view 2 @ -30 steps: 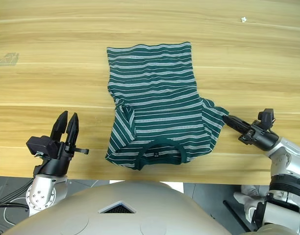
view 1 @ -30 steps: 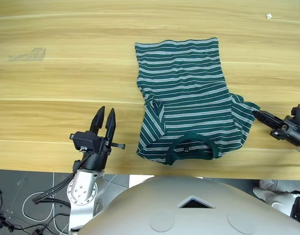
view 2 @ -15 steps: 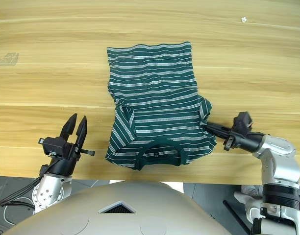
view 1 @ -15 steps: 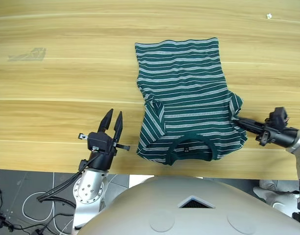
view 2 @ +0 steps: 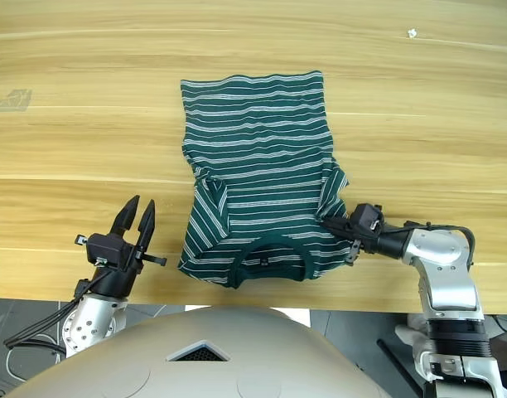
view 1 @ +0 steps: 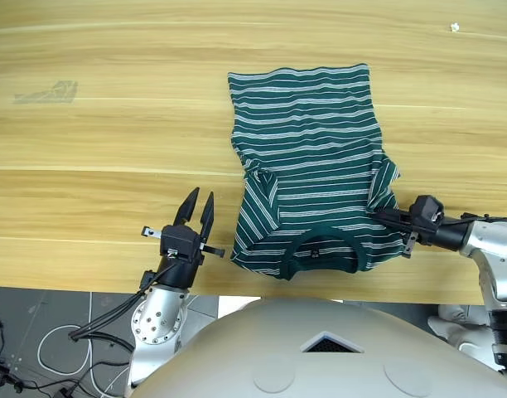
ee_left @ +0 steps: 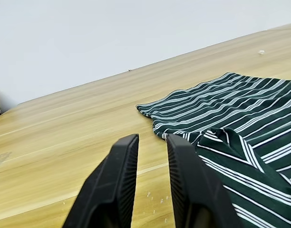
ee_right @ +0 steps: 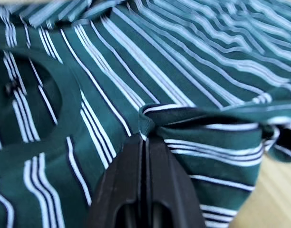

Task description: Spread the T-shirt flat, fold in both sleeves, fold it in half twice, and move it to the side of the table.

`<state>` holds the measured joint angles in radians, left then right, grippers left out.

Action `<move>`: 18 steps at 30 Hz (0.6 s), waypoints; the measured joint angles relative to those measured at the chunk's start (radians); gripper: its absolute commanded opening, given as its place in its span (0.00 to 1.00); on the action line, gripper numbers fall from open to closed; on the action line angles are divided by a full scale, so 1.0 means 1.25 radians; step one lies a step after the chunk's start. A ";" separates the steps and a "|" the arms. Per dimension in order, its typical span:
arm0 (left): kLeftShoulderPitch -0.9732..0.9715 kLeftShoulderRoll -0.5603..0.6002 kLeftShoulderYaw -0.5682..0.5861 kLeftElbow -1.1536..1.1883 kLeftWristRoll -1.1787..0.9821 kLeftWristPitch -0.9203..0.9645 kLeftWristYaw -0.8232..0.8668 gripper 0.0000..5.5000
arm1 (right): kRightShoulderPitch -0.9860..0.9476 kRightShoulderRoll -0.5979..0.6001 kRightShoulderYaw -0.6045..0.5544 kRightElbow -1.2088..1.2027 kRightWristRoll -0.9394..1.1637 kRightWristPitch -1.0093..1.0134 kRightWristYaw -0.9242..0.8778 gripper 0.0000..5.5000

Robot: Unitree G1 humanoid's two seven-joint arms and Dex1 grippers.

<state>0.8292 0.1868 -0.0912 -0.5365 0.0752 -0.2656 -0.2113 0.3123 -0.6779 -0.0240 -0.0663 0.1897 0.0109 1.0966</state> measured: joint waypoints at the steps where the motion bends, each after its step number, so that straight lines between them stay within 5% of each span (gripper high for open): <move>1: -0.001 0.000 -0.004 0.003 0.001 0.000 0.000 0.20 | -0.001 0.000 0.004 0.000 -0.001 -0.005 -0.005 0.00; 5: -0.004 0.000 -0.008 0.012 0.002 0.000 0.004 0.20 | -0.009 0.000 0.023 0.000 -0.012 -0.016 -0.023 0.00; 16: -0.014 0.009 -0.023 0.012 0.007 0.001 0.004 0.20 | -0.008 -0.007 0.017 -0.100 0.208 0.134 0.062 0.35; 18: -0.013 0.010 -0.026 0.011 0.007 0.001 0.004 0.20 | 0.005 -0.018 0.017 -0.113 0.214 0.147 0.069 0.35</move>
<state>0.8135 0.1991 -0.1232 -0.5226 0.0839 -0.2646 -0.2062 0.3185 -0.7006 -0.0031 -0.2075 0.4566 0.1942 1.1823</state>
